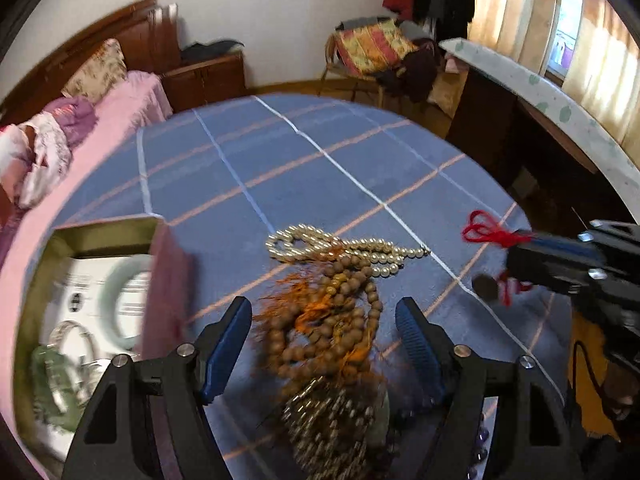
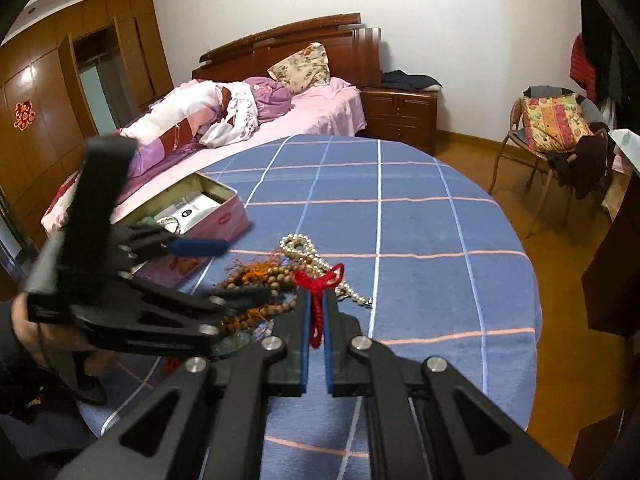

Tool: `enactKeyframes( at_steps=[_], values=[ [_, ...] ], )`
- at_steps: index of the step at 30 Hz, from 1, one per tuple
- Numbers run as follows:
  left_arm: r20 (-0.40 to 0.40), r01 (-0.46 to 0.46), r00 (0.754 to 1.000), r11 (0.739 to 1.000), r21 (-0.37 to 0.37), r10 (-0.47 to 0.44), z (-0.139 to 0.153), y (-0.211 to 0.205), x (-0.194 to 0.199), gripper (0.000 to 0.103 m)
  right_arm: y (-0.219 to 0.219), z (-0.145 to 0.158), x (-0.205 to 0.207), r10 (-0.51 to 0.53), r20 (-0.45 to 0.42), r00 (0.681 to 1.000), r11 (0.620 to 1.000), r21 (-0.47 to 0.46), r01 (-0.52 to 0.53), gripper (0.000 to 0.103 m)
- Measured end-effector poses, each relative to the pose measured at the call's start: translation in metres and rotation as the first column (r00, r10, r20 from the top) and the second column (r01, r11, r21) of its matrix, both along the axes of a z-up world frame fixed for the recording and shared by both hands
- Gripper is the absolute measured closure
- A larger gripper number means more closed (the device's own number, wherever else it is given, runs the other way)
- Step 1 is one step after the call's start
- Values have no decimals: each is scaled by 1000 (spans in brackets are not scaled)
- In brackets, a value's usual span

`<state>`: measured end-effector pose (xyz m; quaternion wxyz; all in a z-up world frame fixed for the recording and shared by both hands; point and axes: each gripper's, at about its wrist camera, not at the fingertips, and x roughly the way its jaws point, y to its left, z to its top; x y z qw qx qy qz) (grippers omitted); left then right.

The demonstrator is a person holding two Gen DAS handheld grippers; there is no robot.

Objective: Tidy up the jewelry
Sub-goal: 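Lift the wooden beads with right gripper while left gripper grips the strand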

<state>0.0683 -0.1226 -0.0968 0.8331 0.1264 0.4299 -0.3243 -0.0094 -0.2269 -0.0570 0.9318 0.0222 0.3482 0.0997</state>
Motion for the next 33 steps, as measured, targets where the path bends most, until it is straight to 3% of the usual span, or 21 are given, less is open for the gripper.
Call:
enactKeyframes(
  at_steps=[1,2,3,4,7,14,20,27,33],
  values=[
    [-21,3,1000,1000,11,-3,-6,-3,3,50,-1,1,1,-1,2,1000,1000,3,1,95],
    [-31,0,1000,1000,27,0,-10,-6,5,50,-1,0,0,-2,3,1000,1000,7,2,95],
    [-3,1,1000,999,41,-1,-10,-9,5,68,-2,0,0,0,3,1000,1000,11,0,95],
    [-22,17,1000,999,45,-16,-11,-11,6,76,-1,0,1,1,4,1000,1000,13,-1,95],
    [34,3,999,998,61,-5,2,-9,-1,84,0,-1,1,4,7,1000,1000,20,-4,95],
    [219,-24,975,1000,-13,26,71,16,-18,84,0,6,1,10,30,999,1000,26,-11,95],
    [264,-71,960,993,-97,95,110,51,-10,84,7,21,6,27,61,998,999,25,-28,95],
    [296,-141,940,984,-112,168,126,85,9,84,28,43,21,78,101,992,997,13,-79,95],
    [294,-214,926,971,-102,235,120,112,26,84,55,57,38,140,123,983,990,14,-142,95]
  ],
)
